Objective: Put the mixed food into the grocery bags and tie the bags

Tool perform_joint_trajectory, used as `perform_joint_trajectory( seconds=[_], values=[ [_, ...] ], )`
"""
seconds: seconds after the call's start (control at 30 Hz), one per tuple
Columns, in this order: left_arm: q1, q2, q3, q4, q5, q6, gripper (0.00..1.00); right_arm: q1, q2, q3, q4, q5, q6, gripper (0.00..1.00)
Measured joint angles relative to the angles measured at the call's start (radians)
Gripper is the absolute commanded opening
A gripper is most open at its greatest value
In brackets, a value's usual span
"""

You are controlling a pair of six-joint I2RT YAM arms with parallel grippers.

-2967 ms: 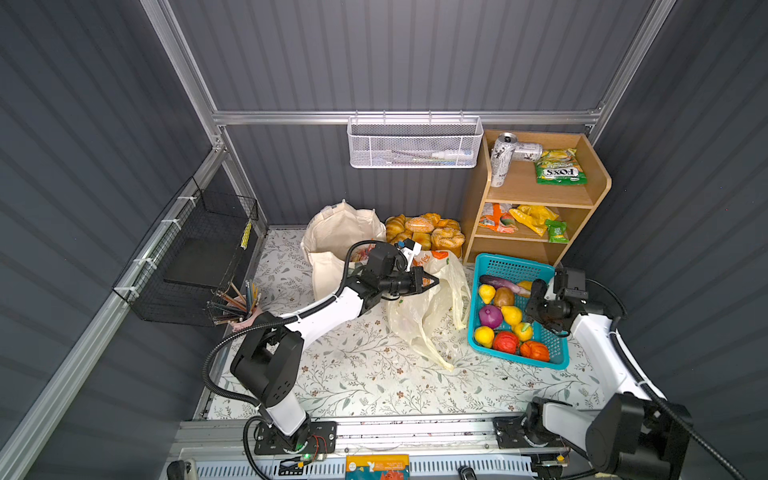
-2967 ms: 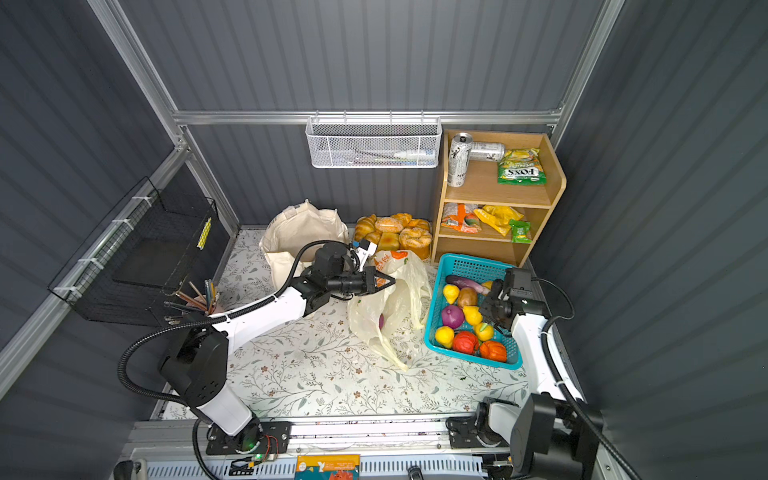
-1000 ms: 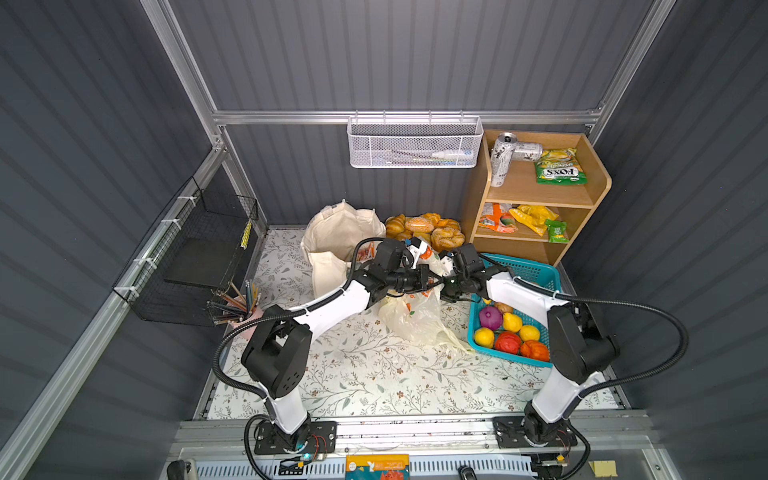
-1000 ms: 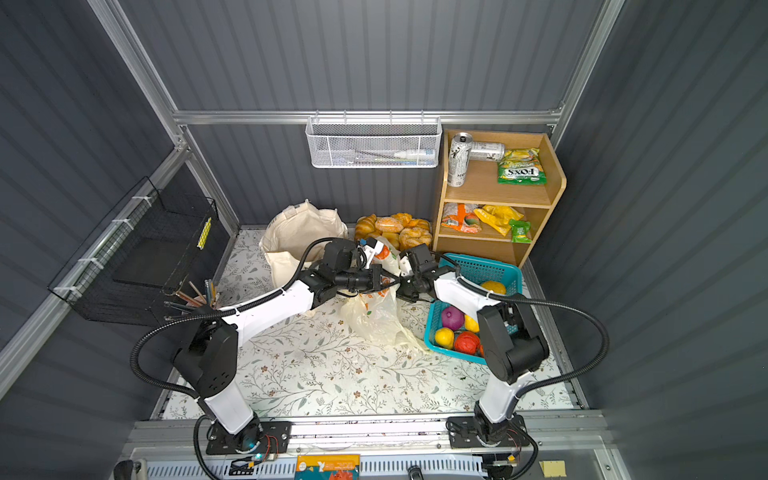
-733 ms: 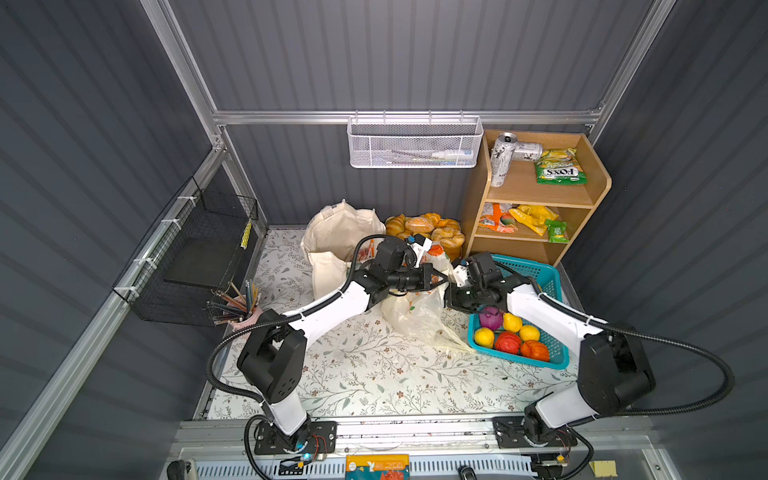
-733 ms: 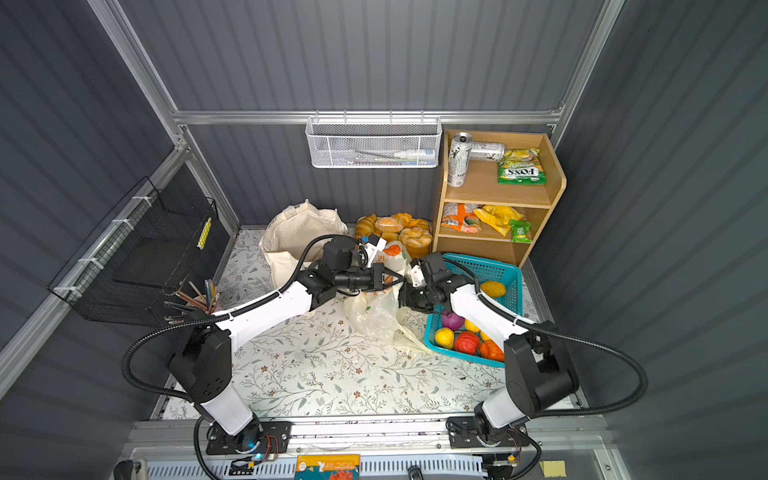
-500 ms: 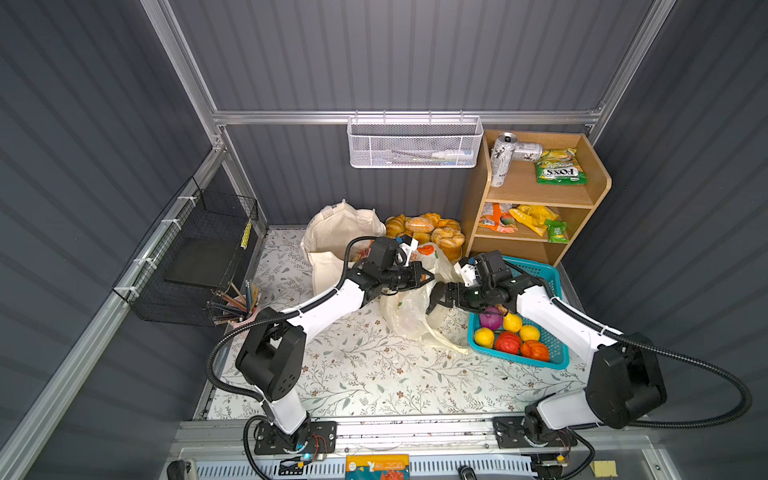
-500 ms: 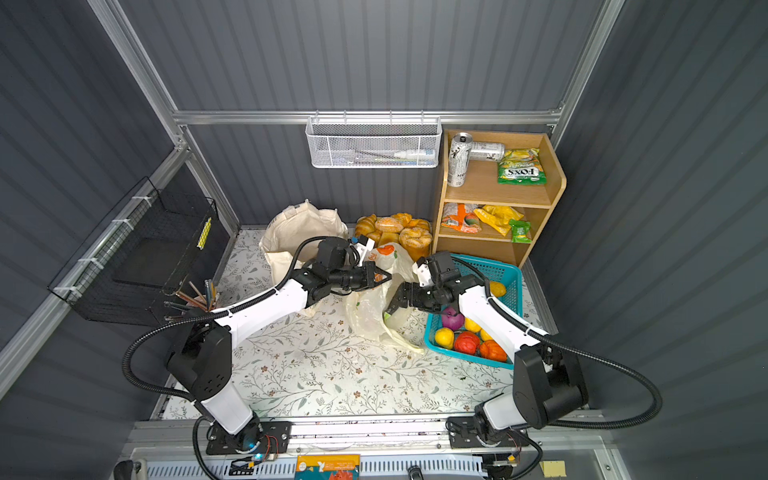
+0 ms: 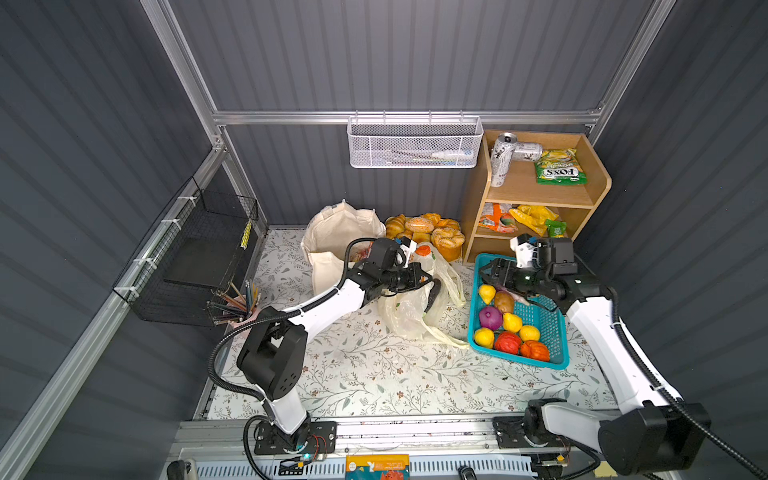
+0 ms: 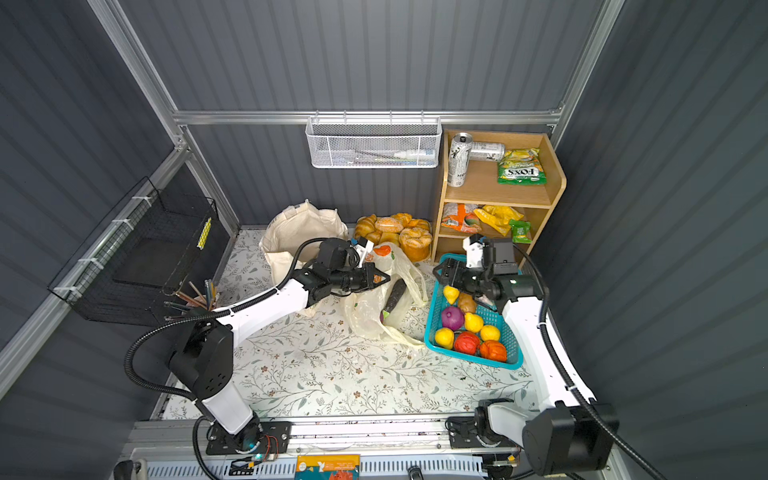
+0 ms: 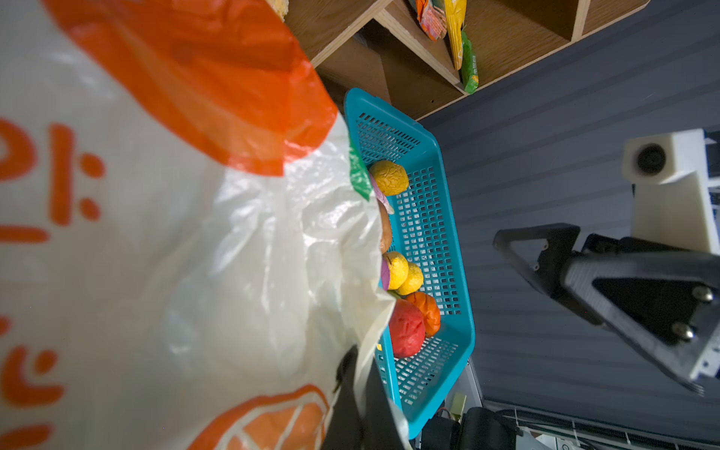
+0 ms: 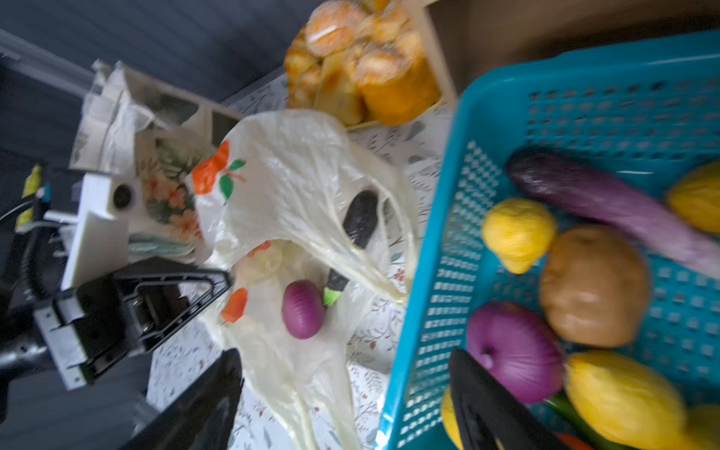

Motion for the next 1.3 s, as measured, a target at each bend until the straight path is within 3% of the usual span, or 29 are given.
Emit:
perform_joint_trajectory(
  seconds=[0.17,0.43,0.63,0.9,1.3],
  values=[
    [0.000,0.018,0.000,0.001,0.029,0.000,0.00,-0.063,0.141,0.035,-0.051,0.173,-0.039,0.84],
    [0.000,0.019,-0.002,0.050,0.057,-0.006,0.00,-0.065,0.496,0.214,-0.084,0.373,-0.120,0.80],
    [0.000,0.019,-0.011,0.072,0.061,-0.010,0.00,-0.053,0.653,0.351,-0.106,0.496,-0.198,0.73],
    [0.000,0.023,-0.014,0.100,0.068,-0.021,0.00,0.000,0.752,0.374,-0.130,0.523,-0.283,0.70],
    [0.000,0.032,-0.014,0.107,0.068,-0.029,0.00,0.014,0.873,0.472,-0.169,0.518,-0.289,0.73]
  ],
)
